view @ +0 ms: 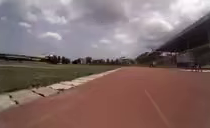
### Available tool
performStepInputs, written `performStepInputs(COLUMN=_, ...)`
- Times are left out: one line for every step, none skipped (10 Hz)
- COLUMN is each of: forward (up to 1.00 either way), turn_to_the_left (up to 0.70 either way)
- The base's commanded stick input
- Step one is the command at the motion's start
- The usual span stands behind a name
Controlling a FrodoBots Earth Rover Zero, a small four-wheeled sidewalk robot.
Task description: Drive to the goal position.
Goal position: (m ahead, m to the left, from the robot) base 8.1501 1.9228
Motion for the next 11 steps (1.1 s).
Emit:
performStepInputs(forward=0.45, turn_to_the_left=0.00)
performStepInputs(forward=0.45, turn_to_the_left=0.00)
performStepInputs(forward=0.45, turn_to_the_left=0.00)
performStepInputs(forward=0.45, turn_to_the_left=0.00)
performStepInputs(forward=0.45, turn_to_the_left=0.00)
performStepInputs(forward=0.45, turn_to_the_left=-0.14)
performStepInputs(forward=0.45, turn_to_the_left=-0.27)
performStepInputs(forward=0.45, turn_to_the_left=-0.27)
performStepInputs(forward=0.45, turn_to_the_left=-0.27)
performStepInputs(forward=0.45, turn_to_the_left=-0.27)
performStepInputs(forward=0.45, turn_to_the_left=-0.27)
